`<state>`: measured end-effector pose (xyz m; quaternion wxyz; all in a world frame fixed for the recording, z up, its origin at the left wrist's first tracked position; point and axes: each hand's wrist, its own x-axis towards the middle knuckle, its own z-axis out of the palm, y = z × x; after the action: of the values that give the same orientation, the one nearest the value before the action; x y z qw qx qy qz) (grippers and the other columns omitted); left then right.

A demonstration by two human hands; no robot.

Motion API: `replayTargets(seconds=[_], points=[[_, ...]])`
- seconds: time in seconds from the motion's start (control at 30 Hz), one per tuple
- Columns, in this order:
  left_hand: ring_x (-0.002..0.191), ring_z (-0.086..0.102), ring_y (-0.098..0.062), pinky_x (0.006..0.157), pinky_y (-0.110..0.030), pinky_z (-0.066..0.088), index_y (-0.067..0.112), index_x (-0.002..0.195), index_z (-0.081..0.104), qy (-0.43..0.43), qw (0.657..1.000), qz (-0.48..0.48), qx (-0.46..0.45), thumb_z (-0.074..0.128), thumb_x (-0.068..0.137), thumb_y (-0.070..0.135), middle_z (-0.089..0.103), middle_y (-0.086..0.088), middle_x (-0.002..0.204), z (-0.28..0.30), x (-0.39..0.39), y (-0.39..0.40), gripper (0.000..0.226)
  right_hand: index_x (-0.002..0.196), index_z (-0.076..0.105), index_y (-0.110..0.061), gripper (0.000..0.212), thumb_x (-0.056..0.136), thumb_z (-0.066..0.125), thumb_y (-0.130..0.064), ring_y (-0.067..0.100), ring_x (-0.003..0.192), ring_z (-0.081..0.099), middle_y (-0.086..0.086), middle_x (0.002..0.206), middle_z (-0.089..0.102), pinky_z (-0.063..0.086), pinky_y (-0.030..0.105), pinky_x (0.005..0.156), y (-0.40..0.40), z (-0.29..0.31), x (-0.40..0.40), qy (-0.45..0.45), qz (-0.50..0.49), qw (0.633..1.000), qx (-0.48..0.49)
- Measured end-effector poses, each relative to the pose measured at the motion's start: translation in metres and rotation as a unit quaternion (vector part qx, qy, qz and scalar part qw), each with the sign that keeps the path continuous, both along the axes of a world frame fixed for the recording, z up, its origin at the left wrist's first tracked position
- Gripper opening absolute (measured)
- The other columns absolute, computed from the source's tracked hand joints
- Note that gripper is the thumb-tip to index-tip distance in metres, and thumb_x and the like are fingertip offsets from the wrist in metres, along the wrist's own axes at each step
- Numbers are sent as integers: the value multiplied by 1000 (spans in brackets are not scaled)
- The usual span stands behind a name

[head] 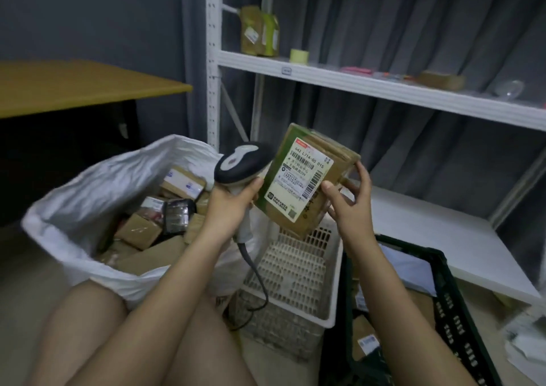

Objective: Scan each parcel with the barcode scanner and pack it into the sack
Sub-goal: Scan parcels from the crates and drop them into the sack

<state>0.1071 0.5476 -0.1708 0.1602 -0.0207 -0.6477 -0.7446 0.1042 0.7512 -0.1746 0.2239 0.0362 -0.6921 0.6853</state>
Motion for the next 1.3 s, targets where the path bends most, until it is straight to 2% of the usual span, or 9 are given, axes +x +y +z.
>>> replayTargets(seconds=[0.23, 0.4, 0.43, 0.53, 0.57, 0.73, 0.93, 1.1, 1.3], points=[[66, 64, -7, 60, -23, 51, 8, 107, 63, 35, 996, 82, 24, 72, 84, 21, 67, 0, 77, 34, 2, -91, 28, 149, 18, -37, 86, 83, 73, -38, 18, 129, 46, 3, 146, 38, 46, 42, 103, -103, 31, -50, 16, 61, 996, 56], [86, 67, -14, 79, -32, 53, 18, 109, 64, 42, 990, 128, 36, 71, 84, 18, 71, -2, 96, 32, -6, -129, 26, 148, 16, -45, 91, 79, 75, -44, 12, 126, 36, -5, 148, 24, 36, 35, 105, -166, 10, -107, 14, 48, 982, 181], [85, 68, -14, 80, -33, 54, 20, 105, 65, 40, 990, 128, 41, 71, 84, 17, 72, -1, 94, 31, -9, -132, 22, 146, 19, -45, 86, 80, 73, -45, 13, 124, 38, -5, 147, 27, 38, 35, 103, -172, -2, -121, -16, 67, 968, 241], [97, 68, -19, 91, -38, 53, 11, 113, 65, 26, 992, 119, 39, 72, 84, 20, 72, -6, 104, 23, -18, -137, 31, 132, 52, -34, 46, 87, 60, -39, 17, 106, 56, 2, 132, 57, 49, 34, 93, -177, -27, -139, -160, 172, 837, 494], [103, 66, -23, 95, -43, 52, 9, 117, 64, 21, 993, 111, 36, 73, 83, 24, 70, -9, 110, 19, -21, -138, 38, 127, 59, -31, 36, 90, 57, -33, 18, 105, 58, 1, 129, 60, 47, 31, 89, -175, -29, -142, -168, 173, 821, 517], [110, 62, -33, 100, -52, 47, 8, 118, 63, 0, 996, 83, 37, 79, 67, 50, 69, -12, 111, 4, -33, -129, 67, 115, 67, -21, 26, 91, 59, -23, 20, 122, 49, 1, 130, 57, 37, 31, 100, -143, -22, -144, -45, 81, 879, 467], [96, 67, -20, 86, -35, 53, 14, 112, 66, -35, 997, 52, 40, 72, 83, 31, 72, -3, 99, -10, -49, -97, 34, 115, 65, -22, 26, 90, 63, -19, 20, 128, 43, 2, 132, 50, 34, 27, 101, -80, -33, -148, -60, 21, 914, 401], [69, 62, -11, 69, -29, 50, 13, 94, 66, -40, 999, -9, 32, 70, 85, 24, 66, 4, 71, -16, -55, -47, 15, 119, 61, -23, 24, 95, 60, -21, 19, 129, 42, 1, 136, 44, 32, 22, 94, -21, -59, -138, -119, -1, 934, 336], [72, 65, -10, 66, -23, 51, 12, 95, 67, -56, 993, -108, 6, 68, 87, 21, 70, 6, 72, -32, -64, 43, 11, 113, 62, -21, 20, 94, 62, -20, 14, 109, 49, 5, 130, 48, 42, 28, 87, 63, -103, -117, -187, -37, 940, 283]])
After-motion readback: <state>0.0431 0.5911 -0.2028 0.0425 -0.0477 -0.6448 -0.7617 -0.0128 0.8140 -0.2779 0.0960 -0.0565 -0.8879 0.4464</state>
